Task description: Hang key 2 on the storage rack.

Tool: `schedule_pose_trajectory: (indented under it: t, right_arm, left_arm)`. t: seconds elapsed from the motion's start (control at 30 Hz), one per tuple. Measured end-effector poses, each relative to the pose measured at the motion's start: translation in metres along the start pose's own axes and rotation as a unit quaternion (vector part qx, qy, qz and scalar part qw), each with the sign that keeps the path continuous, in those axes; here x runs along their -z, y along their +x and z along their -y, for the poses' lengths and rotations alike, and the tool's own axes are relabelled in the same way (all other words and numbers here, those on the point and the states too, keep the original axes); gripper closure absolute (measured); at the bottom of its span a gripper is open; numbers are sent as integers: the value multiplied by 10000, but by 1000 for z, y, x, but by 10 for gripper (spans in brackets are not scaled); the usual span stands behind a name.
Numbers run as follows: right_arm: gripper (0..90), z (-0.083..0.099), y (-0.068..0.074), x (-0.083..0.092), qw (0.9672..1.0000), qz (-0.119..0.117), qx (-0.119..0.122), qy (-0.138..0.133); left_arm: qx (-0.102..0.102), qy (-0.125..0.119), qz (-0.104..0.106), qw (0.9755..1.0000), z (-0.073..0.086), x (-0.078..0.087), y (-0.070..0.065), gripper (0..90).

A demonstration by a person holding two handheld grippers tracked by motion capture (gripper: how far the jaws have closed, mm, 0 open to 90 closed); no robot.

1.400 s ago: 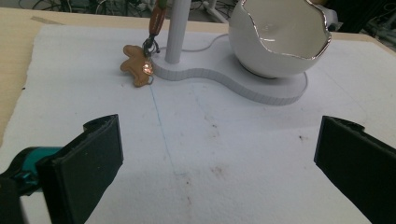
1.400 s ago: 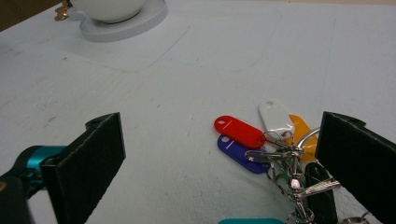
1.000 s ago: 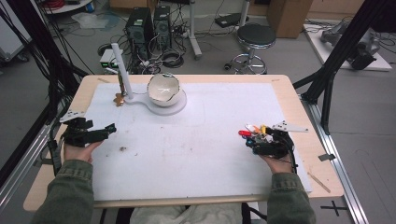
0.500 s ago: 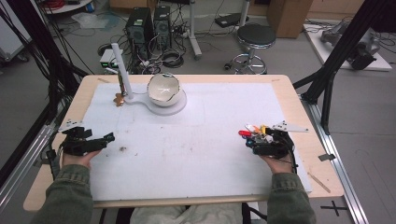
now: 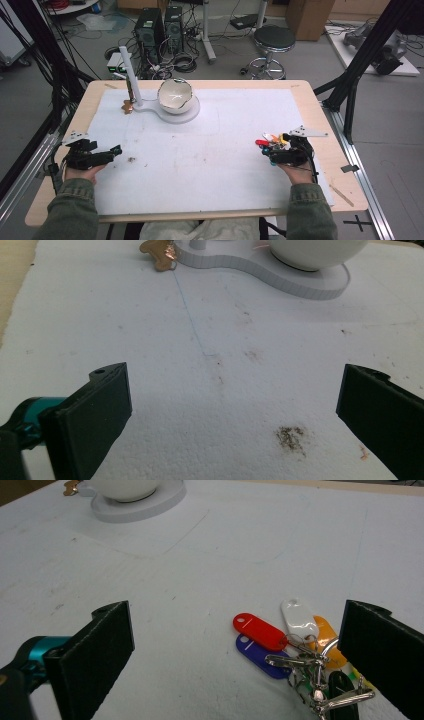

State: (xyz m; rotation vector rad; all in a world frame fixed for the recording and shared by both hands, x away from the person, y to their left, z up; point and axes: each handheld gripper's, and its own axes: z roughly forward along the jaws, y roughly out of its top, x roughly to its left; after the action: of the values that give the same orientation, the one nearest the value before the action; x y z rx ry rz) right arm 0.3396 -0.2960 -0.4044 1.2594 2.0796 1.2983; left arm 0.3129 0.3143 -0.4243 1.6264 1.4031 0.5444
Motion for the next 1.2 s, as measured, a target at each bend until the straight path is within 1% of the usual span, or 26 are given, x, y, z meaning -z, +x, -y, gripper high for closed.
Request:
schedule_pose_trajectory:
  t: [0.07,0.23,0.27,0.4,0.5,0.57,0.6,0.77,0.87,0.97,1.07,1.17,1.2]
  right_arm:
    - [8,-2,-1,-1,10000,-3,30,-3]
    - [8,-6,-5,-3,10000,-53,-42,5]
    - [8,-8,-6,-4,10000,-49,-11,8]
    - [8,-10,-9,-6,10000,-52,-39,2]
    - [8,-10,-12,-8,9999,-56,-131,42]
    - [8,-10,-13,-8,9999,-51,-125,-4]
    - [8,-11,-14,-8,9999,-57,-148,21]
    - [8,-12,-19,-14,9994,-46,-163,287]
    - [8,-11,-23,-19,9985,-1,-183,508]
    - [8,-9,-25,-23,9976,102,-136,676]
    - [8,-8,-26,-24,9968,191,-93,765]
    - [8,-6,-27,-24,9954,357,83,880]
    - [8,-6,-28,-24,9949,404,96,924]
  left_arm:
    - [-3,5,-1,10000,0,0,0,17]
    - [-17,28,1,10000,1,-1,0,17]
    - [-27,34,9,10000,1,-1,0,17]
    - [-25,22,1,10000,2,0,0,17]
    - [-30,36,-2,10000,2,0,0,16]
    - [-46,45,14,10000,2,0,0,17]
    - [-45,43,14,10000,2,0,0,17]
    - [-41,52,17,10000,2,0,0,17]
    - [18,40,-9,10000,2,0,1,17]
    - [15,58,1,10000,2,1,2,16]
    - [11,67,11,10000,2,1,2,17]
    - [13,64,23,10000,3,1,2,17]
    - [5,72,15,10000,3,1,2,17]
